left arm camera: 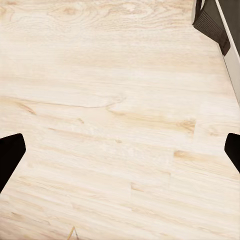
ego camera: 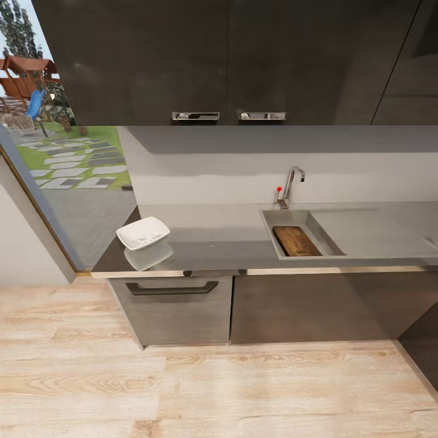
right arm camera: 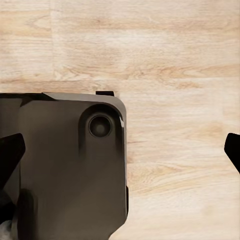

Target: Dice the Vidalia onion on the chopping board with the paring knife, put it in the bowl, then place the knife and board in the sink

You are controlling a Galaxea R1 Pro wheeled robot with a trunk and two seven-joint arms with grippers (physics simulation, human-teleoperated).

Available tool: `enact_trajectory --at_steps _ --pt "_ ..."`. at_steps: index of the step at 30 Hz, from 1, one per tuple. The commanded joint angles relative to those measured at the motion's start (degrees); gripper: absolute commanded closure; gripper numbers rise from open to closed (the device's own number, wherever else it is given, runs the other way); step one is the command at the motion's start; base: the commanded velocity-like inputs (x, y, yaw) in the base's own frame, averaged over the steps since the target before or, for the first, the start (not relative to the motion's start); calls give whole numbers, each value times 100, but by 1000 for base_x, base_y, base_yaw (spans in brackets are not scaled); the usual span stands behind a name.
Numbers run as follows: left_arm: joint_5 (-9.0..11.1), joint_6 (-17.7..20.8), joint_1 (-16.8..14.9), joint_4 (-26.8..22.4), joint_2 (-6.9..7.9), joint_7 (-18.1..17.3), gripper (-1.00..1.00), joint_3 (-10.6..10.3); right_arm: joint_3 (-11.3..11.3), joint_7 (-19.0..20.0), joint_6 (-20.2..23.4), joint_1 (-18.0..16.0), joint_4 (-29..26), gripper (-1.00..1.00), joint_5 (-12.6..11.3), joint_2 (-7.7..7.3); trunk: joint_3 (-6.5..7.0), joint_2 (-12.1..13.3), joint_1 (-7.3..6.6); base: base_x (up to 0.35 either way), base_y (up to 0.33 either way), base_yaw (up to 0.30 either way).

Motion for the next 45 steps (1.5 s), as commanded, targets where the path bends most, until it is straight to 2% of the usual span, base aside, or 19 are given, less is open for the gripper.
enact_trajectory --at_steps 1,45 --pt "60 -7 3 -12 1 16 -100 -51 51 -14 -20 -4 6 -100 -59 2 -10 -10 3 0 0 0" --pt "60 -7 3 -12 1 16 -100 -51 51 -12 -20 -4 5 -100 -59 2 -10 -10 3 0 0 0"
